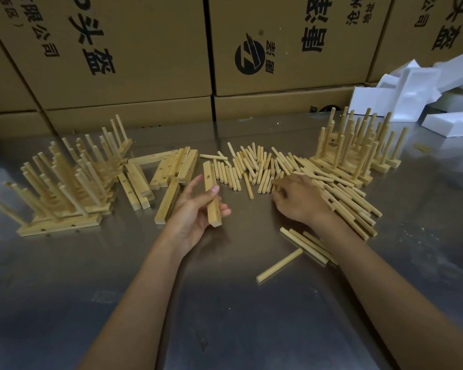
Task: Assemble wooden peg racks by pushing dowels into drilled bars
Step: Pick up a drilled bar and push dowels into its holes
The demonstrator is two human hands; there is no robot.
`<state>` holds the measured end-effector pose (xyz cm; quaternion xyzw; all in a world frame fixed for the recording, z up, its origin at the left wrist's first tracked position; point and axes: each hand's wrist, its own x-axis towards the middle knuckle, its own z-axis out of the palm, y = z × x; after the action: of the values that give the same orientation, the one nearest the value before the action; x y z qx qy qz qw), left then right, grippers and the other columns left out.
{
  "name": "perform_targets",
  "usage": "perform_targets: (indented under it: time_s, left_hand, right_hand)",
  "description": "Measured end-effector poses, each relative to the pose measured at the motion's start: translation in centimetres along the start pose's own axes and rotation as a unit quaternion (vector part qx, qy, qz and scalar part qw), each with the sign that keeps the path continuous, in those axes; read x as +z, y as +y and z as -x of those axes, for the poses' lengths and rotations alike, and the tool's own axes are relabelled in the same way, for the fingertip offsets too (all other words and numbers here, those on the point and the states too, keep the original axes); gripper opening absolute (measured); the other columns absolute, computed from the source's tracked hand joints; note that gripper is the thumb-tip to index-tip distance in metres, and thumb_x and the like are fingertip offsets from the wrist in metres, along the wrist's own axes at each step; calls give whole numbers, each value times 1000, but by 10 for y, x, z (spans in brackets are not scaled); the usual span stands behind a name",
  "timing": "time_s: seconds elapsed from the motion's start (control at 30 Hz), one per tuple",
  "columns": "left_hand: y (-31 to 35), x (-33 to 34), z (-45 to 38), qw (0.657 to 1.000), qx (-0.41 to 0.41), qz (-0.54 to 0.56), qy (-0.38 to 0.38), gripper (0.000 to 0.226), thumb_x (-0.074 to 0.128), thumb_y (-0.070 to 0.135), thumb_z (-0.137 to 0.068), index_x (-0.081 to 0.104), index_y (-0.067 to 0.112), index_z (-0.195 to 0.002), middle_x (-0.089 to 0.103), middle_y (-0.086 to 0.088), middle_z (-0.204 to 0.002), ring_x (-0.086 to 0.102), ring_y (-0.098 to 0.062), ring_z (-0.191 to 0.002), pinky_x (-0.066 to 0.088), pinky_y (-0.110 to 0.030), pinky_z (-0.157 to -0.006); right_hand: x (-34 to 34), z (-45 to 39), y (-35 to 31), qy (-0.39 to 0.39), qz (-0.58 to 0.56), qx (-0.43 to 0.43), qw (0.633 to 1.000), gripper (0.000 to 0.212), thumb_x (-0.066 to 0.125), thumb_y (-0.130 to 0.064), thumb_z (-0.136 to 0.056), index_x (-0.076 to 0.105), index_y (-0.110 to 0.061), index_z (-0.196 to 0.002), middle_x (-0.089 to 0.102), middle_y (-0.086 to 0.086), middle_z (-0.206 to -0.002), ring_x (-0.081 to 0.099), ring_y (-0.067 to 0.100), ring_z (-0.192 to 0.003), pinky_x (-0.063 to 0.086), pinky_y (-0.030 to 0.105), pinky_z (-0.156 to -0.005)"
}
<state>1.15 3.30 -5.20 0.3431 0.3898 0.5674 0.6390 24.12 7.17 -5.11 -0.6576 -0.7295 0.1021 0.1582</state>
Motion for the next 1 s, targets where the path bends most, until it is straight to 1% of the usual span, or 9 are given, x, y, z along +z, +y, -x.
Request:
perform_targets:
  time_s: [0.1,0.2,0.4,0.47,0.57,0.63,0.7,0.83,1.0]
  left_hand:
    - [0,-2,-2,1000,-10,14,-16,67,74,12,-75,52,15,-137,68,-9,-78,70,-19,-68,60,-29,-61]
    - [1,-3,-5,1000,-15,9,-21,38,66,9,-87,62,9,-125,65,-5,-68,66,-17,-60,57,-26,-56]
    - [0,-7,-4,997,1,-22,-71,42,44,19,-91,72,5,-119,47,-5,-67,43,-17,-51,37,-25,-44]
    - [0,-6,-4,997,-8,-41,-60,48,38,38,-103,71,4,-115,44,-3,-65,41,-17,-49,33,-25,-43]
    - [-1,-4,-5,998,-19,-54,-40,48,37,49,-105,62,9,-99,42,-3,-62,42,-16,-46,34,-25,-42]
    - [-1,-3,-4,997,-27,-65,-41,44,40,46,-105,63,9,-99,44,-5,-61,44,-17,-47,39,-27,-43]
    - [-2,-3,-4,996,-30,-73,-46,43,40,41,-105,65,7,-111,45,-6,-61,46,-19,-48,42,-28,-43]
    - [-5,-1,-4,994,-24,-87,-68,41,38,29,-104,53,20,-140,46,-9,-58,47,-21,-44,42,-27,-39]
    - [-7,-3,-1,988,-27,-133,-80,41,41,39,-100,58,32,-137,48,-6,-58,47,-18,-44,41,-25,-38]
  right_hand:
    - [-17,-11,-7,-16,-13,18,1000,28,52,-23,-96,66,-14,-118,63,8,-121,55,28,-116,45,35,-93]
    - [-30,-15,-11,-49,-40,75,995,19,54,-13,-89,66,-11,-103,66,8,-106,61,26,-101,49,32,-82]
    - [-21,-3,-3,-72,-165,142,974,31,57,-6,-81,53,-14,-111,60,5,-85,58,21,-77,46,30,-61]
    - [-21,-1,0,-72,-144,147,976,32,58,-5,-82,58,-8,-114,57,5,-80,56,21,-72,48,33,-61]
    - [-18,3,7,-14,-153,153,976,23,61,-5,-82,69,0,-103,60,5,-76,61,23,-77,54,41,-76]
    - [-21,7,10,48,-165,128,977,16,60,-6,-84,72,-9,-94,62,-2,-74,64,24,-84,50,33,-73]
    - [-25,12,1,102,-178,64,977,21,57,-7,-87,69,-16,-101,59,-10,-76,61,16,-76,43,26,-65]
    - [-18,27,-44,98,-251,-79,960,19,55,-20,-90,65,-32,-101,59,-15,-77,56,4,-63,41,23,-52]
    - [-3,39,-65,142,-170,-144,964,11,55,-24,-91,62,-28,-99,55,-13,-68,52,6,-59,38,27,-55]
